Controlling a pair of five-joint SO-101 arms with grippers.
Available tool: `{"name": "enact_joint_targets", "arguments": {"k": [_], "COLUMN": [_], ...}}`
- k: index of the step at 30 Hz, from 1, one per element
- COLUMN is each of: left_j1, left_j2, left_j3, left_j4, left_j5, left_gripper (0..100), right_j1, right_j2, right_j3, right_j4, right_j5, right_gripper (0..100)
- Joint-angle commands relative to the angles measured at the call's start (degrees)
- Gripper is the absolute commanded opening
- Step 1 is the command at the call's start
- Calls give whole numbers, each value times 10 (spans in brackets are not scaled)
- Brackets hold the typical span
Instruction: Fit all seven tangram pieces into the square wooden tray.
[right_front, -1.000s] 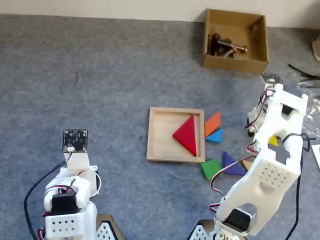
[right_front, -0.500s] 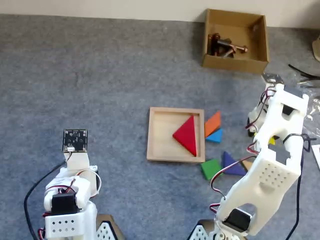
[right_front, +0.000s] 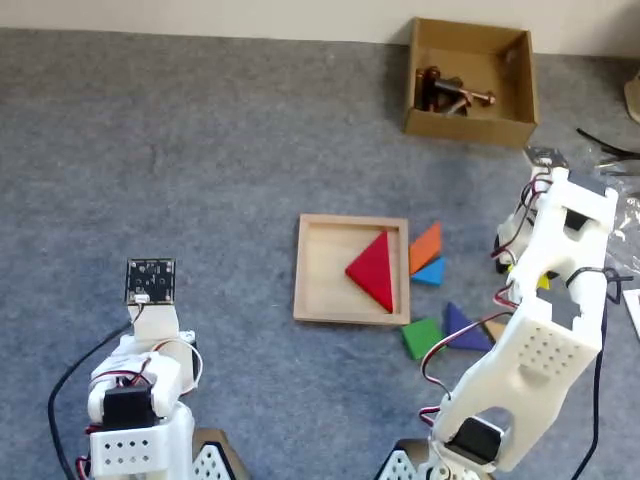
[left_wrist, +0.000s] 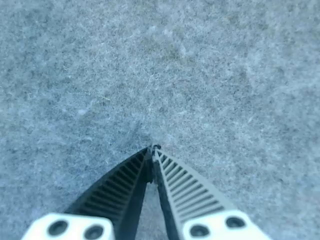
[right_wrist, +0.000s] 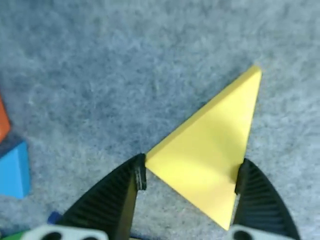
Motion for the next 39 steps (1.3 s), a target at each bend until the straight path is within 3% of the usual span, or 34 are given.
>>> {"name": "enact_joint_targets", "arguments": {"k": [1, 4, 9, 30, 39], "left_j1": [-5, -5, -5, -5, -5], "left_j2": [4, 4, 4, 4, 4], "left_j3": [12, 12, 12, 12, 12], "left_j4": [4, 4, 4, 4, 4], "left_j5": [1, 1, 1, 1, 1], "left_gripper": [5, 5, 5, 5, 5], "right_j1": [-7, -7, -7, -7, -10], "right_j2": [-7, -7, -7, -12, -11], "right_j3": [-28, -28, -28, -37, -138], "right_j4": [0, 0, 0, 0, 74], "right_j5": [-4, -13, -98, -96, -96], "right_gripper": [231, 231, 231, 231, 231]}}
